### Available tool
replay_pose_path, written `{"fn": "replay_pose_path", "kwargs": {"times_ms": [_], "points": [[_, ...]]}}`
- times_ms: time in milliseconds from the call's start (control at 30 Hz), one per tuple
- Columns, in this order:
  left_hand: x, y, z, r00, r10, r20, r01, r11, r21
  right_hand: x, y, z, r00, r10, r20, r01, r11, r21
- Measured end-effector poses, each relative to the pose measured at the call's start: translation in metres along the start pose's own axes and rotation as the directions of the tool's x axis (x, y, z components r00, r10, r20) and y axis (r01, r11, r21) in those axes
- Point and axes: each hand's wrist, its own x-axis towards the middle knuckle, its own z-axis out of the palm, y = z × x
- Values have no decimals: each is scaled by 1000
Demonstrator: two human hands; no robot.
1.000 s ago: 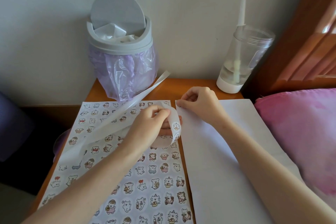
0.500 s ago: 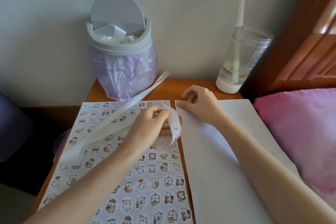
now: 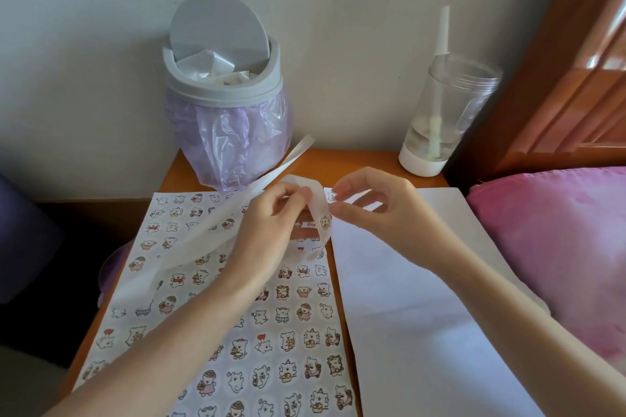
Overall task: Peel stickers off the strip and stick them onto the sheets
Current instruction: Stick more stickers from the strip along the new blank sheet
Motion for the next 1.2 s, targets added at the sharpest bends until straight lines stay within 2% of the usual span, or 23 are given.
{"fn": "replay_pose_path", "kwargs": {"times_ms": [133, 300, 467, 600, 1033, 1200], "points": [[2, 1, 0, 998, 41, -46, -43, 998, -39, -5, 0, 2, 999, 6, 32, -11, 987, 158], [2, 0, 0, 999, 39, -18, -40, 995, -90, -5, 0, 5, 998, -39, -54, 50, 977, 206], [-1, 5, 2, 997, -2, 71, 17, 976, -216, -5, 2, 6, 995, -41, -87, 56, 981, 187], [-2, 3, 1, 994, 32, 105, -18, 991, -135, -6, 3, 8, 993, -58, -104, 76, 981, 180], [-4, 4, 1, 994, 36, 100, -23, 991, -130, -6, 1, 10, 993, -60, -101, 77, 981, 179], [-4, 3, 1, 994, 35, 106, -20, 991, -134, -5, 2, 9, 992, -60, -110, 72, 992, 102]]}}
